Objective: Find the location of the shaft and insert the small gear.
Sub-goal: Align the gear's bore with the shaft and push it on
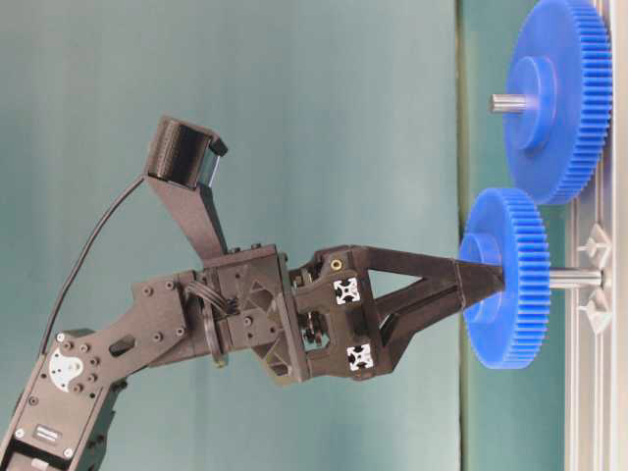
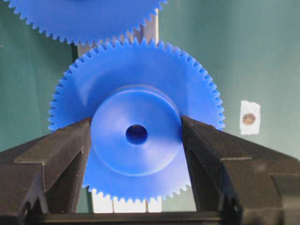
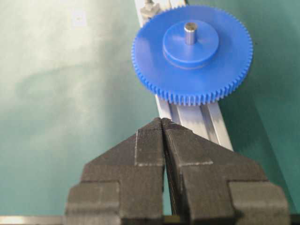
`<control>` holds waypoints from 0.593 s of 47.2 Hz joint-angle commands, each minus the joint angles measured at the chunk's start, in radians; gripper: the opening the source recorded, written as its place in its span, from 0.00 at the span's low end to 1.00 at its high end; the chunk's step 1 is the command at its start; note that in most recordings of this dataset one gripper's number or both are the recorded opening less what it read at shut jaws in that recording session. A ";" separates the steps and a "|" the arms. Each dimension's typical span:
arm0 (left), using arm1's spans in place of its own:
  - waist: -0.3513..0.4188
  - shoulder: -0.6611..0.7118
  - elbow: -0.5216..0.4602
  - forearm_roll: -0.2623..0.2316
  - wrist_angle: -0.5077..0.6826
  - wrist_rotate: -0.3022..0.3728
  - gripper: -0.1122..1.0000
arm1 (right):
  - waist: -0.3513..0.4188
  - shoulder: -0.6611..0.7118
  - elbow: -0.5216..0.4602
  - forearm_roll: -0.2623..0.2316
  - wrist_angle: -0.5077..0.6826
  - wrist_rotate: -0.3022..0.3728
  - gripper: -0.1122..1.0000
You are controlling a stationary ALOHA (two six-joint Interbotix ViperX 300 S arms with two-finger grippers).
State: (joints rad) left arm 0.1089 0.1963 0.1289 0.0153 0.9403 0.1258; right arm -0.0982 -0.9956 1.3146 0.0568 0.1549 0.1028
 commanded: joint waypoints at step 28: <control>0.000 -0.017 -0.061 0.008 0.029 -0.034 0.87 | -0.003 0.008 -0.008 0.002 -0.003 0.008 0.13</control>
State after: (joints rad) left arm 0.1104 0.2010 0.0997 0.0184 0.9710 0.0905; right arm -0.0982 -0.9956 1.3162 0.0583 0.1565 0.1028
